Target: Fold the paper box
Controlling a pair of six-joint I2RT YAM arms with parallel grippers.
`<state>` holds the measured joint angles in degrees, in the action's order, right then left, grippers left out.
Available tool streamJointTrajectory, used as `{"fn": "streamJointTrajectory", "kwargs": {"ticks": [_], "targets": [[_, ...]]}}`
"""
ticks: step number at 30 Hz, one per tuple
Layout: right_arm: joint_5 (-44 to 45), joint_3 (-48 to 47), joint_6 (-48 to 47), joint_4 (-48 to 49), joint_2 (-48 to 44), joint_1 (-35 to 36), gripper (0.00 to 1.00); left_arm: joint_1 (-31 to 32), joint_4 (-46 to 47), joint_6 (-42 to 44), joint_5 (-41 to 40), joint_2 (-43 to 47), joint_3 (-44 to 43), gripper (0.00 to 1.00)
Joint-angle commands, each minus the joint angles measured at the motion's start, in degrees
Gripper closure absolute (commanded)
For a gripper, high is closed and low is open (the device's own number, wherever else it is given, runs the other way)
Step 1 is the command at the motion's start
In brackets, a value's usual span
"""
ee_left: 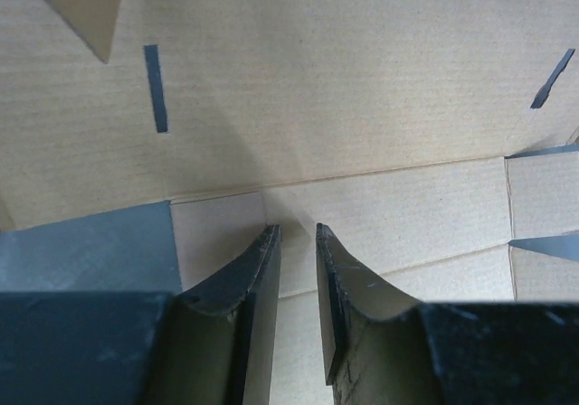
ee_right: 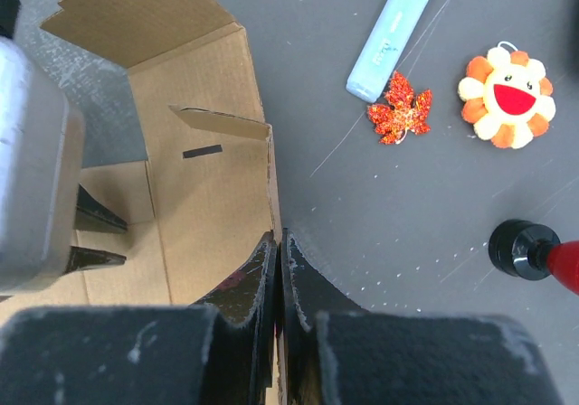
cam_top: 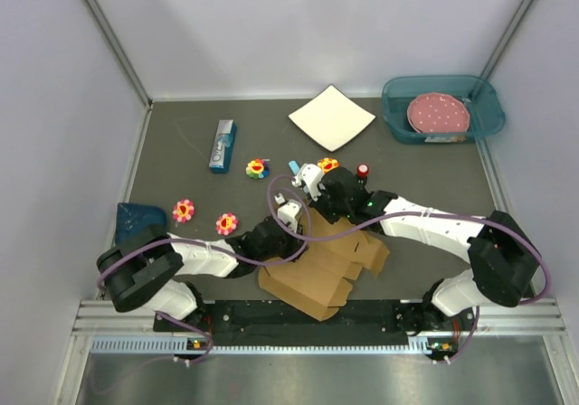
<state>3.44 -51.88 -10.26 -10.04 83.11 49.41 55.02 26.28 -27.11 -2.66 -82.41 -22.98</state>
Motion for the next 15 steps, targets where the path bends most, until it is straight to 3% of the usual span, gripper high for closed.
{"fn": "streamJointTrajectory", "kwargs": {"ticks": [1,5,10,15], "targets": [[0.7,-2.1,1.0,1.6,-0.4,0.9,1.00,0.6,0.9,-0.4,-0.9,-2.6,-1.5,0.71],[1.0,-2.1,1.2,1.3,-0.6,1.0,1.00,0.6,0.6,-1.0,-2.0,-2.8,-1.2,0.69],[1.4,-2.0,1.0,1.2,-1.1,1.0,1.00,0.6,0.9,-0.4,-5.1,9.7,2.1,0.59],[1.8,-2.0,0.8,1.1,-1.3,1.1,1.00,0.6,-5.3,2.2,-8.6,23.8,2.2,0.52]]}}
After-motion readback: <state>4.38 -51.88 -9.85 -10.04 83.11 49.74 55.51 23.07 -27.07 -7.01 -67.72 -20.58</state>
